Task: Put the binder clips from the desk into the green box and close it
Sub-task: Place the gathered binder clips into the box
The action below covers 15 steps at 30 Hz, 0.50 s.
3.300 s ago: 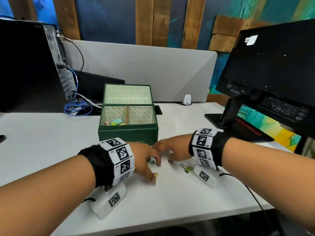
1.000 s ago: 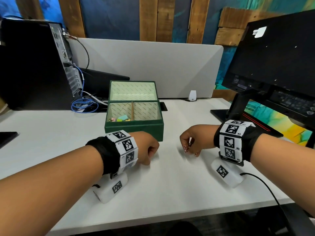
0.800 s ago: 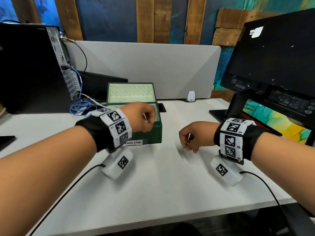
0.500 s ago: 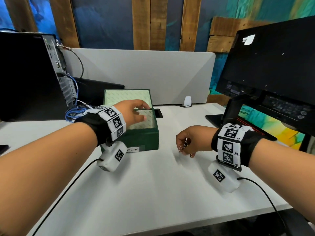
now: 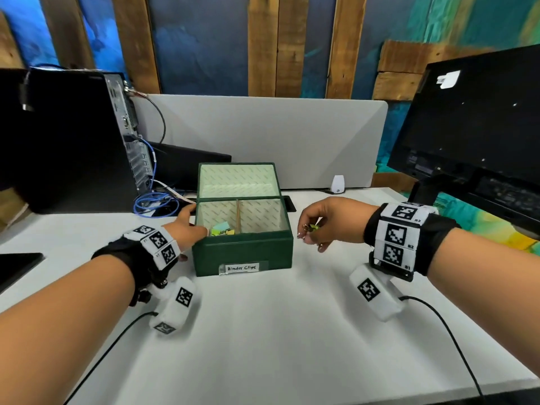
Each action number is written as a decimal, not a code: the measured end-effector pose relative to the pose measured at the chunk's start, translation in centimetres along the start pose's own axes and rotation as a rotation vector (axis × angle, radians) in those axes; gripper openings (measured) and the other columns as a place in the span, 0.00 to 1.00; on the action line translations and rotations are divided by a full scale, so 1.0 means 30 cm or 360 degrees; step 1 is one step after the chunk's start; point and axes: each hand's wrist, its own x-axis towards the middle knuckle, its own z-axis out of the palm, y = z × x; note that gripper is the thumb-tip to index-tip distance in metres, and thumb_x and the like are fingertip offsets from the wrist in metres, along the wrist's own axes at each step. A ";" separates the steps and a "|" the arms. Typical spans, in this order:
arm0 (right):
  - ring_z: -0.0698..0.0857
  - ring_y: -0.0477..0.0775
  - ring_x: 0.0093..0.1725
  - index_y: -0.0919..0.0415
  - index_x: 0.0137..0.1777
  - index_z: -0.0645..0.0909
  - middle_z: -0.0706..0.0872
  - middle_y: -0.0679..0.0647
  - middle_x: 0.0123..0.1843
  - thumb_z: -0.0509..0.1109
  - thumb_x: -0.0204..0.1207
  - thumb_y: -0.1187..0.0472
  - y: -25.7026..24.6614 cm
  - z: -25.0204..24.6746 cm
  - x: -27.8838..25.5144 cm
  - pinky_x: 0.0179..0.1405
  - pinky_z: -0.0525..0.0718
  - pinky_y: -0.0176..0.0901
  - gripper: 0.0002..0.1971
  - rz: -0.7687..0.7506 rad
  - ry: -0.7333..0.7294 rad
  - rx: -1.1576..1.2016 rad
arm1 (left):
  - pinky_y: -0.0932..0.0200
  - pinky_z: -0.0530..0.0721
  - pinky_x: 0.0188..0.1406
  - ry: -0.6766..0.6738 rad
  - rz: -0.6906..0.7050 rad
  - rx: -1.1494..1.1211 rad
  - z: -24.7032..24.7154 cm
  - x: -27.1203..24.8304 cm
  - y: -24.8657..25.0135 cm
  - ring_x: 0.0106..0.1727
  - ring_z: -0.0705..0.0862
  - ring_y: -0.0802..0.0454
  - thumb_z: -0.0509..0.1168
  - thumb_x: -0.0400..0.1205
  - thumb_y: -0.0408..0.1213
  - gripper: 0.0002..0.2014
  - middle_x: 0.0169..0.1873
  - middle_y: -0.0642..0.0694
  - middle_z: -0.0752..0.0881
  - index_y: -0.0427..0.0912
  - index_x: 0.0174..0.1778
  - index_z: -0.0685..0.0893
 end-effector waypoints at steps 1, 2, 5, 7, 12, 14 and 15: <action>0.86 0.37 0.24 0.52 0.37 0.84 0.85 0.47 0.37 0.73 0.73 0.67 -0.017 -0.006 0.009 0.29 0.82 0.24 0.09 -0.0022 0.0029 0.0038 | 0.37 0.85 0.50 -0.0015 -0.0017 -0.0032 0.002 0.002 -0.004 0.57 0.78 0.39 0.63 0.81 0.36 0.35 0.62 0.39 0.78 0.57 0.80 0.52; 0.85 0.36 0.24 0.52 0.37 0.84 0.84 0.47 0.37 0.73 0.73 0.68 -0.036 -0.013 0.023 0.29 0.81 0.24 0.09 -0.0041 0.0056 0.0061 | 0.33 0.85 0.51 -0.0031 -0.0027 -0.0059 -0.001 0.001 -0.008 0.58 0.79 0.37 0.64 0.80 0.35 0.37 0.65 0.37 0.77 0.58 0.80 0.51; 0.85 0.38 0.25 0.52 0.37 0.84 0.83 0.48 0.35 0.72 0.74 0.69 -0.095 -0.027 0.074 0.30 0.85 0.26 0.11 -0.0091 0.0148 0.0096 | 0.32 0.84 0.53 -0.0094 -0.0041 -0.0095 -0.005 -0.010 -0.023 0.58 0.80 0.35 0.65 0.79 0.34 0.42 0.68 0.36 0.76 0.59 0.80 0.45; 0.85 0.43 0.28 0.51 0.37 0.84 0.82 0.48 0.33 0.72 0.74 0.70 -0.132 -0.021 0.121 0.39 0.90 0.33 0.11 -0.0114 0.0198 0.0122 | 0.36 0.84 0.55 -0.0142 -0.0029 -0.0063 -0.009 -0.024 -0.034 0.61 0.81 0.34 0.66 0.78 0.35 0.45 0.68 0.36 0.76 0.61 0.80 0.40; 0.87 0.44 0.35 0.51 0.40 0.85 0.85 0.53 0.49 0.69 0.75 0.73 -0.174 0.052 0.223 0.48 0.90 0.39 0.14 -0.0036 0.0101 0.0084 | 0.43 0.83 0.59 -0.0200 0.0075 0.0010 -0.032 -0.056 -0.068 0.62 0.81 0.37 0.66 0.79 0.40 0.49 0.70 0.39 0.76 0.64 0.78 0.32; 0.85 0.50 0.40 0.53 0.46 0.84 0.84 0.54 0.51 0.68 0.75 0.73 -0.173 0.078 0.236 0.54 0.89 0.50 0.13 0.0024 0.0029 0.0084 | 0.40 0.84 0.59 -0.0246 0.0089 0.0036 -0.040 -0.075 -0.072 0.63 0.81 0.36 0.65 0.80 0.42 0.47 0.71 0.39 0.75 0.66 0.78 0.32; 0.84 0.51 0.39 0.53 0.49 0.83 0.83 0.53 0.50 0.69 0.76 0.72 -0.173 0.085 0.238 0.53 0.89 0.51 0.12 0.0054 0.0009 0.0087 | 0.36 0.84 0.57 -0.0268 0.0084 0.0045 -0.047 -0.085 -0.074 0.63 0.81 0.35 0.65 0.80 0.43 0.47 0.71 0.39 0.74 0.67 0.77 0.32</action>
